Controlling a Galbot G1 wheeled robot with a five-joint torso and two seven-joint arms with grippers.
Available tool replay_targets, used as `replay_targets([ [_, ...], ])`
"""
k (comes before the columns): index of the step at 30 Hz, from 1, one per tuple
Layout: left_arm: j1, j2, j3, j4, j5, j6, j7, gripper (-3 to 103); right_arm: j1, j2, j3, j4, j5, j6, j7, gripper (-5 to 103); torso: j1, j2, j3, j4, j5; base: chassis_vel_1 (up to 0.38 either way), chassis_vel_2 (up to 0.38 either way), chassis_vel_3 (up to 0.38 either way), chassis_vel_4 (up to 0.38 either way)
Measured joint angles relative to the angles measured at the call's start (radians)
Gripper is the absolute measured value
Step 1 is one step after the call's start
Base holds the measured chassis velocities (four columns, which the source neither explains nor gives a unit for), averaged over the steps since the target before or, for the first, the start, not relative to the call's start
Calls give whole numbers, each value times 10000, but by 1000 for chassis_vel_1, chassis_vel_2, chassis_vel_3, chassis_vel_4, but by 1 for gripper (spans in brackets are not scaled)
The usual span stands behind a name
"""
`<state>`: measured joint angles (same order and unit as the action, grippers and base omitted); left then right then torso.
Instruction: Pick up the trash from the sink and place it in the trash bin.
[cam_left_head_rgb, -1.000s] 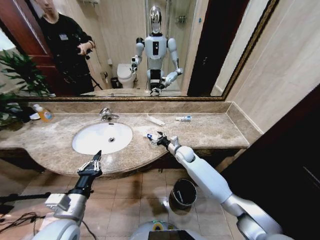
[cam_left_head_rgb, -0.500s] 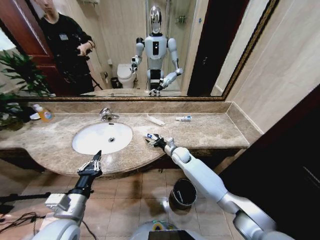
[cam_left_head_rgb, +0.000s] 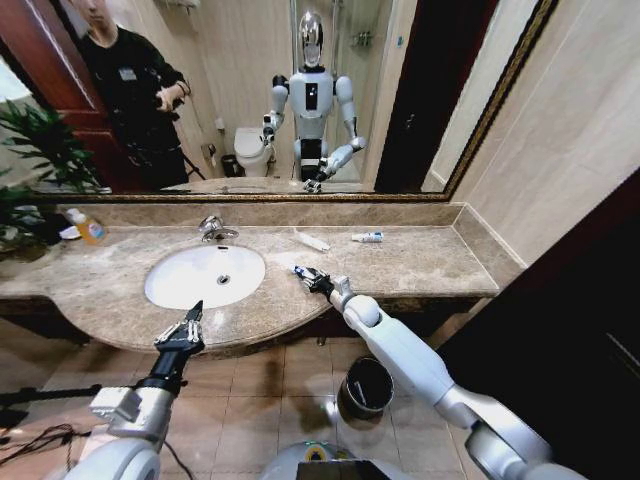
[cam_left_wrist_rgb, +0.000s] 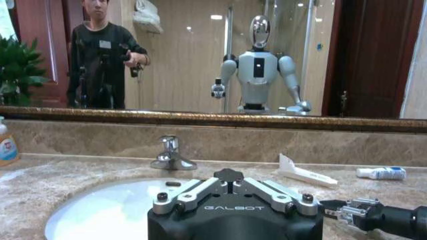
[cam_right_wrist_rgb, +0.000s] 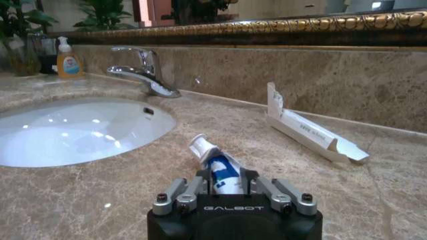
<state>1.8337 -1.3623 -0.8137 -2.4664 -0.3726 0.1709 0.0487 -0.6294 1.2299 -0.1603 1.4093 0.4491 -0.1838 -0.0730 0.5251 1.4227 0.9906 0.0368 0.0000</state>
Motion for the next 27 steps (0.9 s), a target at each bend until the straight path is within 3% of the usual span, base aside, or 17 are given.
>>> replay_targets([
  [3,0,0,0,0,0,0,0,0,-38,23,29,-26,-41,84,24,20,0,0,0,0,0,0,0,0,0],
  [5,0,0,0,0,0,0,0,0,-44,30,29,-26,-47,90,33,20,0,0,0,0,0,0,0,0,0],
  [11,0,0,0,0,0,0,0,0,-50,98,16,-56,-120,105,66,1,0,0,0,0,0,0,0,0,0],
  [27,0,0,0,0,0,0,0,0,-80,33,10,439,-107,64,249,-2,0,0,0,0,0,0,0,0,0],
])
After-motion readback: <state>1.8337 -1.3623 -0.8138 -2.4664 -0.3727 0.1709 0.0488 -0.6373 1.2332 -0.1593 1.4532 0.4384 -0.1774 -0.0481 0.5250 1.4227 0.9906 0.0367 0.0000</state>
